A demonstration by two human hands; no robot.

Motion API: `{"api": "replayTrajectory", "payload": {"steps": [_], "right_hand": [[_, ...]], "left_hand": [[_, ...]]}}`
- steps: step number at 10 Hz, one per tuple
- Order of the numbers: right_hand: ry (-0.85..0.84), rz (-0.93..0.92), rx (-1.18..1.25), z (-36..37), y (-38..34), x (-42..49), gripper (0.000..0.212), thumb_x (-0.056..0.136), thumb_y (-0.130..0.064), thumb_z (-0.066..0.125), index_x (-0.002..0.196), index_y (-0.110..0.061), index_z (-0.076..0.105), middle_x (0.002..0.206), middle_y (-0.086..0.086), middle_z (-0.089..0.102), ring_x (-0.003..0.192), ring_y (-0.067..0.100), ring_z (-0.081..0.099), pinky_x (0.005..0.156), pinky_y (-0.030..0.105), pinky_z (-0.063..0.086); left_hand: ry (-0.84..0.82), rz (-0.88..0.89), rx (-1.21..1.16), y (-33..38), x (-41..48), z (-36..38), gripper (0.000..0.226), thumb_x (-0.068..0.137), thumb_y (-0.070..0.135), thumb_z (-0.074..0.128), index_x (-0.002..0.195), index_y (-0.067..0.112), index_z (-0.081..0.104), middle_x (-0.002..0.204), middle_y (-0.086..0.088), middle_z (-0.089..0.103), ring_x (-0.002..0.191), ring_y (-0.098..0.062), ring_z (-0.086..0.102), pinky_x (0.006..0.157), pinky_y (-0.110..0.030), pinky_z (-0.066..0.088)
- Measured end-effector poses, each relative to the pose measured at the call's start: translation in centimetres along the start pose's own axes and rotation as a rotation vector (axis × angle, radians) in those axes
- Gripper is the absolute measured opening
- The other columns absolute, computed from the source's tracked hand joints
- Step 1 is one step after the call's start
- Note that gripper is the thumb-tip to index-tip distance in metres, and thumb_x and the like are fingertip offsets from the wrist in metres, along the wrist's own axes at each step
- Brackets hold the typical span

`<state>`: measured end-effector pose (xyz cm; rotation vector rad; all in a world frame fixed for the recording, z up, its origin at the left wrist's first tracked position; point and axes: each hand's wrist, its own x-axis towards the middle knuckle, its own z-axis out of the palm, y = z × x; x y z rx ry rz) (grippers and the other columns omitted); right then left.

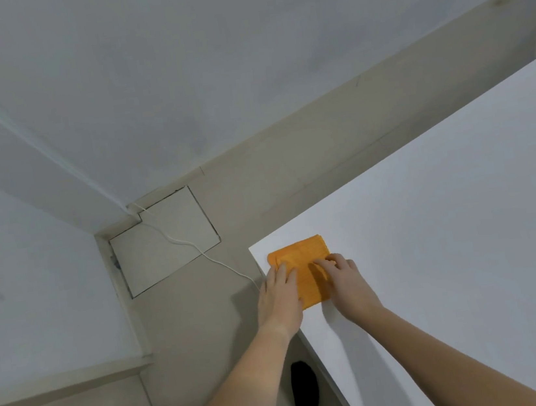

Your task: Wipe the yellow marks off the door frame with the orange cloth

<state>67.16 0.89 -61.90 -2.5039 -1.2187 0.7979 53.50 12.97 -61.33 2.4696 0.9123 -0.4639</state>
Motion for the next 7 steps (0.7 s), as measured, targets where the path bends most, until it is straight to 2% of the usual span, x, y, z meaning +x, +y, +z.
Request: {"api": "replayTrajectory", "payload": {"steps": [1,4,5,6,7], "right_hand": [[-0.069,0.014,-0.004,1.2,0.0,0.4,0.053,0.108,-0.028,0.054,0.158,-0.026,0.037,0.159,0.001,0.039,0.143,0.031,0.038,0.111,0.042,0.049],[-0.078,0.026,-0.047,1.4,0.0,0.4,0.055,0.109,-0.034,0.052,0.160,-0.026,0.034,0.163,-0.001,0.036,0.148,0.029,0.032,0.109,0.041,0.051],[-0.065,0.022,-0.058,0.5,-0.7,0.3,0.060,0.108,-0.041,0.052,0.162,-0.028,0.030,0.169,0.000,0.030,0.155,0.030,0.027,0.119,0.044,0.041],[-0.029,0.063,-0.092,-1.0,-1.9,0.4,0.066,0.108,-0.051,0.046,0.165,-0.028,0.023,0.174,0.000,0.022,0.160,0.029,0.021,0.125,0.046,0.033],[0.006,0.065,-0.094,-2.9,-3.8,0.9,0.070,0.106,-0.060,0.041,0.166,-0.029,0.020,0.175,-0.003,0.020,0.161,0.027,0.020,0.126,0.047,0.031]], "left_hand": [[-0.026,-0.017,-0.027,-0.2,0.2,0.8,0.076,0.111,0.025,0.061,0.173,0.018,0.018,0.183,-0.005,0.008,0.169,-0.031,0.007,0.135,-0.048,0.025],[-0.031,-0.003,-0.101,-1.2,0.0,0.1,0.081,0.108,0.025,0.066,0.173,0.020,0.017,0.182,-0.003,0.006,0.169,-0.029,0.010,0.130,-0.048,0.036],[-0.012,-0.028,-0.130,-1.5,-0.4,-1.3,0.079,0.109,0.031,0.063,0.172,0.021,0.018,0.182,-0.004,0.006,0.169,-0.029,0.010,0.130,-0.048,0.035],[0.025,-0.061,-0.154,-2.1,-1.0,-3.5,0.077,0.111,0.039,0.058,0.173,0.022,0.017,0.183,-0.003,0.006,0.169,-0.028,0.009,0.133,-0.046,0.027],[0.076,-0.103,-0.190,-2.6,-1.4,-6.0,0.075,0.112,0.044,0.054,0.173,0.025,0.016,0.183,-0.003,0.009,0.170,-0.029,0.009,0.134,-0.047,0.024]]}}
